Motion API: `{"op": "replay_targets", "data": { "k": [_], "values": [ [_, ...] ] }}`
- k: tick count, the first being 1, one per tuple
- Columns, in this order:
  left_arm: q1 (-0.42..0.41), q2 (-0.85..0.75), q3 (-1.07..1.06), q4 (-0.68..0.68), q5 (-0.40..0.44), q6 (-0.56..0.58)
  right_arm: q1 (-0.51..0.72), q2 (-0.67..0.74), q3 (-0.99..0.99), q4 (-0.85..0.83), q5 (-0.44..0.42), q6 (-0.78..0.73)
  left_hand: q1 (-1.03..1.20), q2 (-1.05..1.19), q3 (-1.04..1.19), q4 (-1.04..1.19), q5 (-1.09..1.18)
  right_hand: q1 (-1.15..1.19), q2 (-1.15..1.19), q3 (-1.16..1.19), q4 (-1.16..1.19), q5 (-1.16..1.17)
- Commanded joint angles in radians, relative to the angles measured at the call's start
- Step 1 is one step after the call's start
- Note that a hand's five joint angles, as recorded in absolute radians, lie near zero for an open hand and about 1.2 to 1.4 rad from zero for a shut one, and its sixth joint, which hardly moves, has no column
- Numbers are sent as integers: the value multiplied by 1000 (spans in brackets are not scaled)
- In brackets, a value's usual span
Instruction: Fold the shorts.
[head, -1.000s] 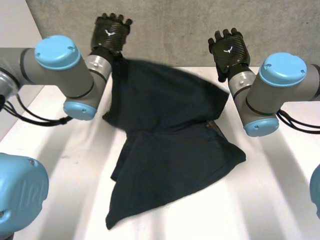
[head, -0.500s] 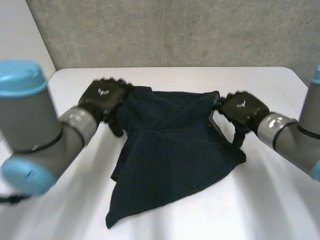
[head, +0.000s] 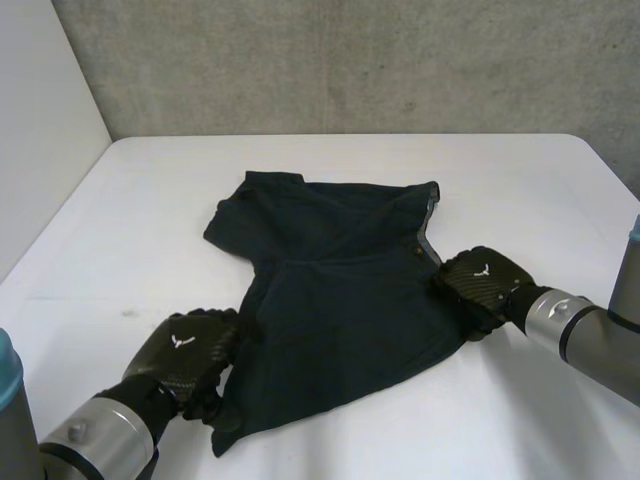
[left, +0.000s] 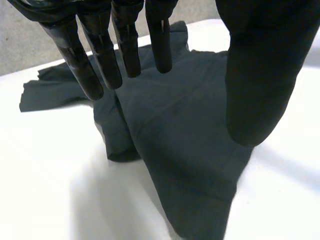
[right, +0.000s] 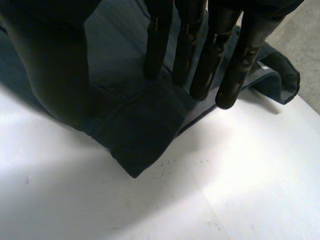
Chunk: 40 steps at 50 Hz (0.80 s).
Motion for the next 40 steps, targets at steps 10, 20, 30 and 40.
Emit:
{"op": "replay_targets", "data": {
  "k": [10,20,30,40],
  "values": [
    [-116,-107,8,44,-101,12,2,14,-1,3,6,21,90,89,87,83,78,922,844,845,844,870],
    [-139,-179,24,80,-137,17,2,-17,5,3,19,143,90,89,87,83,78,922,844,845,844,870],
    [-139,-265,41,139,-138,20,2,-46,4,7,42,205,143,142,140,136,130,922,844,845,844,870],
    [-138,-359,57,253,-186,120,2,-46,7,11,55,214,707,707,704,700,695,922,844,845,844,870]
  ]
}}
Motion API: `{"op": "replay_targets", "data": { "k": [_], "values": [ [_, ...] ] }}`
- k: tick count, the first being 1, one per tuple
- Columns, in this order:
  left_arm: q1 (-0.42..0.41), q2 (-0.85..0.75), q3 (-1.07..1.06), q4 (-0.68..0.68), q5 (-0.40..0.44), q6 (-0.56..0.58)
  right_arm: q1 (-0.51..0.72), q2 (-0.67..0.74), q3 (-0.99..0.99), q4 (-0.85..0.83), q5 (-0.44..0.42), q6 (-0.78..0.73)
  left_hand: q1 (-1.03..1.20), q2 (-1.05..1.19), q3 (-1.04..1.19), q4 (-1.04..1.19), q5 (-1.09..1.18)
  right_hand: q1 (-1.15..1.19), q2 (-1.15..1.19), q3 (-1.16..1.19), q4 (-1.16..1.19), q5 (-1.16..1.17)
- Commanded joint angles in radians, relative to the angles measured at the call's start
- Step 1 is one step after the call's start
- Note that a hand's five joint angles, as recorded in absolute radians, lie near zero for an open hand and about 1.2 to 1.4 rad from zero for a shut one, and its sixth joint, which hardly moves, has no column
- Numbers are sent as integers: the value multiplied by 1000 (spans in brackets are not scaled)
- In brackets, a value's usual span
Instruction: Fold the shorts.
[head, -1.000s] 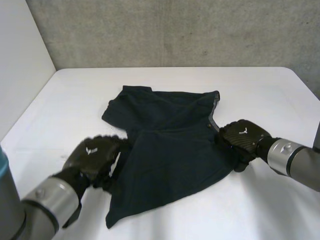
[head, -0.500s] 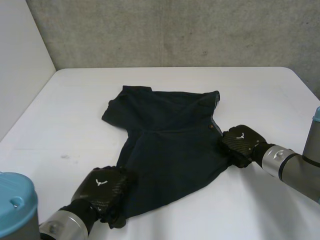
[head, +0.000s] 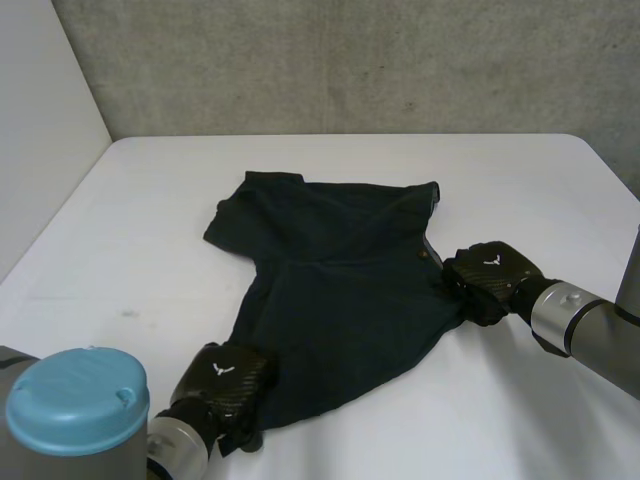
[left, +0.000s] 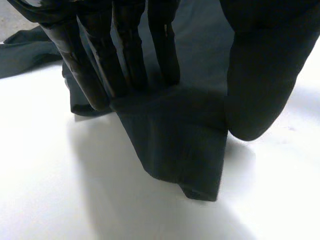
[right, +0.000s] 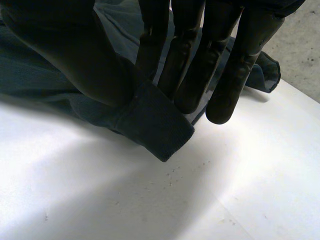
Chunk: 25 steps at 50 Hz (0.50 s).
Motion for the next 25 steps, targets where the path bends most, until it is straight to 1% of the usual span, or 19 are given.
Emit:
{"op": "replay_targets", "data": {
  "k": [1,2,3,6,8,10,12,13,15,18,19,20,22,25],
  "values": [
    [2,-61,9,91,-52,99,0,1,3,5,16,0,645,653,655,655,663,450,220,214,207,250],
    [3,-59,11,100,-58,113,0,1,3,7,19,0,754,762,764,764,772,450,220,214,207,250],
    [3,-56,12,108,-61,128,0,1,6,11,24,0,775,783,785,785,793,450,220,214,207,250],
    [5,-1,28,128,-64,183,0,-1,4,39,25,-9,775,783,785,785,793,450,220,214,207,250],
    [12,55,44,131,-61,221,-2,-5,0,94,25,-14,775,783,785,785,793,450,220,214,207,250],
    [18,73,57,129,-56,246,-2,-16,-8,143,25,-16,775,783,785,785,793,450,220,214,207,250],
    [31,79,78,123,-55,271,-2,-56,-17,215,27,-5,775,783,785,785,793,-5,-235,-241,-247,-205],
    [34,79,83,122,-55,277,-2,-73,-17,235,27,-2,775,783,785,785,793,-173,-403,-409,-415,-373],
    [49,79,93,113,-55,289,-2,-107,-19,272,28,15,775,783,785,785,793,-365,-594,-600,-607,-565],
    [78,79,104,102,-53,291,-4,-114,-14,275,30,59,775,783,785,785,793,-450,-680,-686,-693,-650],
    [100,79,113,93,-53,289,-4,-114,-4,272,28,95,775,783,785,785,793,-550,-779,-785,-792,-750],
    [110,79,118,88,-53,289,-2,-114,1,267,27,107,775,783,785,785,793,-582,-812,-818,-825,-783],
    [123,80,127,77,-52,288,-2,-114,15,244,27,136,775,783,785,785,793,-603,-833,-839,-846,-803],
    [135,79,150,57,-26,283,0,-114,36,205,27,152,775,783,785,785,793,-600,-830,-836,-843,-800]
  ]
}}
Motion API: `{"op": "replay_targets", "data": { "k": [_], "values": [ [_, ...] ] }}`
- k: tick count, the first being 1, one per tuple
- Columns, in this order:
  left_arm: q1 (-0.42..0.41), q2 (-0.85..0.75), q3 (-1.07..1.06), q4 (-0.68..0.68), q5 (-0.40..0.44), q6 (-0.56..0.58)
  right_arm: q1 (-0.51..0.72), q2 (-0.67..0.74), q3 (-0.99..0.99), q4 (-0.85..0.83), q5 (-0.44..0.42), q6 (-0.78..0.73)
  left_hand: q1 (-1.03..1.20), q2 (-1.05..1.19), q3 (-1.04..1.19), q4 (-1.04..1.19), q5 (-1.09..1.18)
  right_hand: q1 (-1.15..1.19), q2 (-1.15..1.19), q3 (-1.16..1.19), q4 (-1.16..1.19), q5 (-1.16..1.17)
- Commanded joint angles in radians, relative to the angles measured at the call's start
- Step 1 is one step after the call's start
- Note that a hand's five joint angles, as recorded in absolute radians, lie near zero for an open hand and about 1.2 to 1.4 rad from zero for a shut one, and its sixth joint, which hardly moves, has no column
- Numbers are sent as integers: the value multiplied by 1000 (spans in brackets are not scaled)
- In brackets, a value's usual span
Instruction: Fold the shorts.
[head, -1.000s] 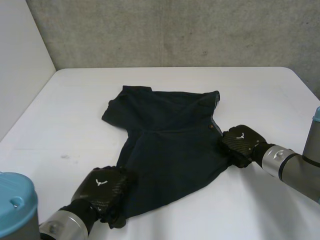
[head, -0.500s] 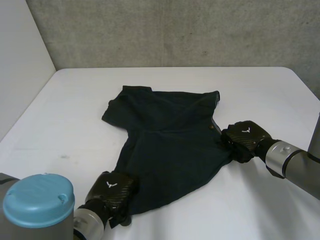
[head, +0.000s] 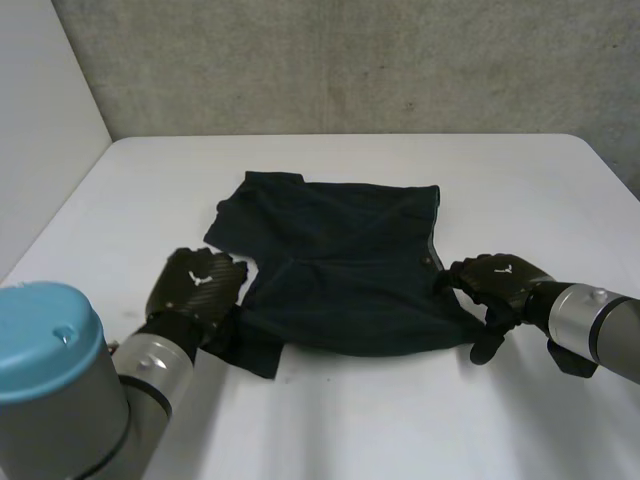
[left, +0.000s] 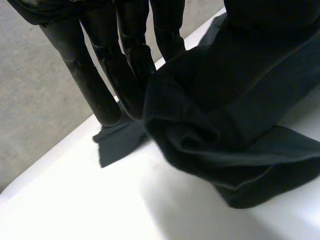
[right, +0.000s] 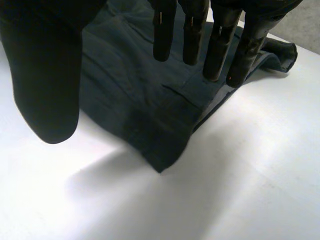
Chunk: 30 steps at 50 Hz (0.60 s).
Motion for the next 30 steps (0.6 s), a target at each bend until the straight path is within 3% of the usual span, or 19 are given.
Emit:
{"op": "replay_targets", "data": {
  "k": [1,6,16,19,20,21,27,30],
  "values": [
    [55,-5,48,-45,39,-11,4,-3,57,-94,0,91,266,203,212,197,245,25,-23,-17,-11,-13],
    [61,-5,77,-68,96,-17,27,44,80,-189,8,97,266,203,212,197,245,54,7,13,18,17],
    [63,-6,107,-75,99,-50,123,135,68,-264,98,111,266,203,212,197,245,130,83,89,94,93],
    [63,-8,113,-75,99,-59,140,145,60,-275,106,113,266,203,212,197,245,481,434,440,445,444],
    [63,-8,114,-75,99,-62,142,145,54,-283,107,114,266,203,212,197,245,683,636,642,647,646],
    [64,-8,114,-75,100,-65,139,147,43,-304,121,120,266,203,212,197,245,1068,1021,1027,1032,1030],
    [82,14,122,-82,102,-51,136,95,-7,-326,184,126,266,203,212,197,245,1072,1025,1030,1036,1034],
    [92,87,143,-128,106,-48,134,-35,-53,-309,201,96,266,203,212,197,245,1072,1025,1030,1036,1034]
  ]
}}
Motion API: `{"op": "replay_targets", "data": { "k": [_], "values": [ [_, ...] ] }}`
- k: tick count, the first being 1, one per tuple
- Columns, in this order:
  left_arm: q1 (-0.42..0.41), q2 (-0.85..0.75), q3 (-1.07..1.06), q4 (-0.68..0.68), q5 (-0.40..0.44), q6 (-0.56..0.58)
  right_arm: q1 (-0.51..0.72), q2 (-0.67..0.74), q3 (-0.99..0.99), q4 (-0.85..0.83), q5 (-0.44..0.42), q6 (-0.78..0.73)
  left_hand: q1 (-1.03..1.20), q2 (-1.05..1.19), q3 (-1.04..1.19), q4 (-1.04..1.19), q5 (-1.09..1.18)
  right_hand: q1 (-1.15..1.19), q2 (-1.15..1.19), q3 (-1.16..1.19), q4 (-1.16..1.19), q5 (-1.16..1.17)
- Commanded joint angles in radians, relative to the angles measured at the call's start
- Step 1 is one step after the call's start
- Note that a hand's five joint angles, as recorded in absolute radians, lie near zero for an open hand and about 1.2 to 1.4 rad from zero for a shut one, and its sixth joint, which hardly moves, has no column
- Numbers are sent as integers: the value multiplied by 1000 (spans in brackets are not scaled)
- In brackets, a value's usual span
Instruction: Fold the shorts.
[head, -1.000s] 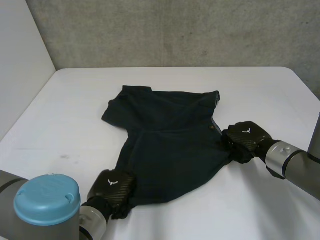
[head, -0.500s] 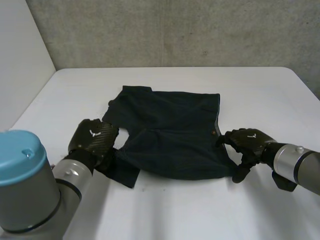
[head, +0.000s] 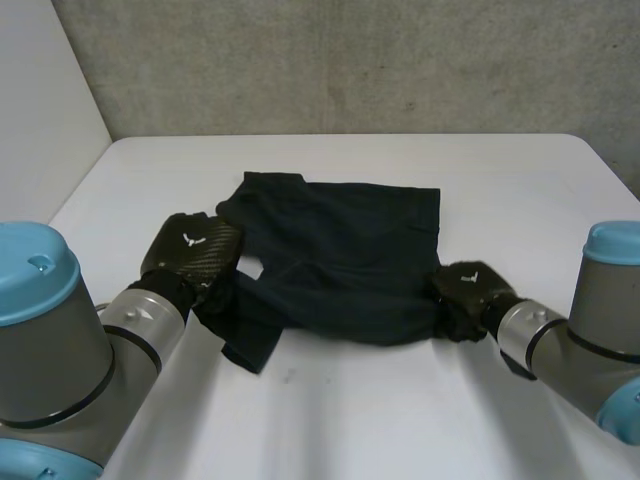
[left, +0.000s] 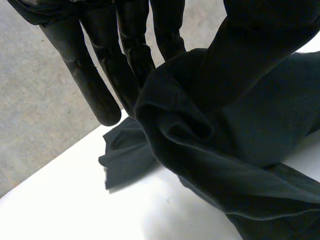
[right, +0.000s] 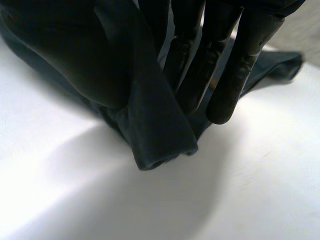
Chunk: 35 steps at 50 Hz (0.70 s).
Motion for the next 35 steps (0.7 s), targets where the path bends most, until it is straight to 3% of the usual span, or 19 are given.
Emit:
{"op": "replay_targets", "data": {
  "k": [1,4,12,16,22,26,35],
  "values": [
    [21,103,32,-70,7,14,-4,-244,-98,52,55,-63,266,200,207,197,245,418,220,218,211,259],
    [26,155,62,-154,19,23,-6,-331,-141,199,44,-137,266,200,207,197,245,418,220,218,211,259],
    [58,206,118,-424,135,98,6,-394,-190,572,56,-367,266,200,207,197,245,418,220,218,211,259],
    [66,198,90,-478,152,124,5,-402,-178,663,56,-445,266,200,207,197,245,418,220,218,211,259],
    [73,129,29,-450,148,132,5,-391,-127,673,42,-459,266,200,207,197,245,418,220,218,211,259],
    [72,21,33,-400,139,153,6,-290,-110,665,52,-461,266,200,207,197,245,418,220,218,211,259],
    [72,-225,290,-253,126,305,25,-31,-319,581,88,-438,266,200,207,197,245,418,220,218,211,259]
  ]
}}
